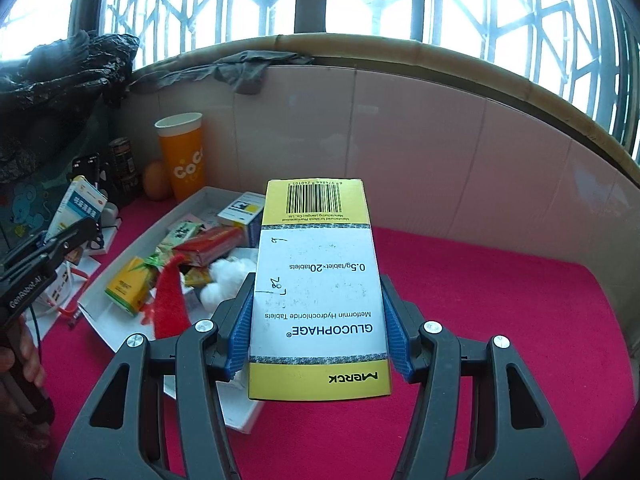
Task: Organize objects
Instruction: 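Lift and carry Glucophage box and white-blue box over the white tray with both tools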
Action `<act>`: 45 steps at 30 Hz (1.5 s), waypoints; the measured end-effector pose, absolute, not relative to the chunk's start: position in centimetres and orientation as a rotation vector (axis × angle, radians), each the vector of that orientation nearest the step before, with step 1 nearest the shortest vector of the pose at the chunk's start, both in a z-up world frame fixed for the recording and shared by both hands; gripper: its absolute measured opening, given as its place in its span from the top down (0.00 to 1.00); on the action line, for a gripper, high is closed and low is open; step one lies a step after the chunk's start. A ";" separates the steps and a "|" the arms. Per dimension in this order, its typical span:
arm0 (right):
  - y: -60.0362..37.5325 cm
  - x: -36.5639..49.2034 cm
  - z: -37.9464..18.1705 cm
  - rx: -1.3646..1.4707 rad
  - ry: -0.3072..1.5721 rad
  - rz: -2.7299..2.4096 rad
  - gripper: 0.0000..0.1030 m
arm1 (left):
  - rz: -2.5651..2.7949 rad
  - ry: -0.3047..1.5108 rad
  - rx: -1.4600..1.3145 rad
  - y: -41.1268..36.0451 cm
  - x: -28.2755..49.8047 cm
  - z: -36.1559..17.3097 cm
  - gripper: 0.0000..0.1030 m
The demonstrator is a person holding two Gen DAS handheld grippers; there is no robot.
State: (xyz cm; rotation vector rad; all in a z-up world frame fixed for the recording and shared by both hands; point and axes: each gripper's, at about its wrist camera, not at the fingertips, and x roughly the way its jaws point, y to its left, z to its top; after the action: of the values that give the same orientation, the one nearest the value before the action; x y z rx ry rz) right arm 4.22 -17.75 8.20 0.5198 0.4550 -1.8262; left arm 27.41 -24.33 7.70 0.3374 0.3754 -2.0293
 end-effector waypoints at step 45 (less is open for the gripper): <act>-28.3 4.9 7.4 0.899 0.175 -1.679 0.45 | -2.023 0.381 0.572 -31.9 21.1 8.2 0.77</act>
State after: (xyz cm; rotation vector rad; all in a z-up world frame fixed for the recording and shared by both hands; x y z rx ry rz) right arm 4.88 -28.28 7.43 0.8988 0.1750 -1.6788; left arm 21.15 -31.92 8.19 0.5715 0.3811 -2.0231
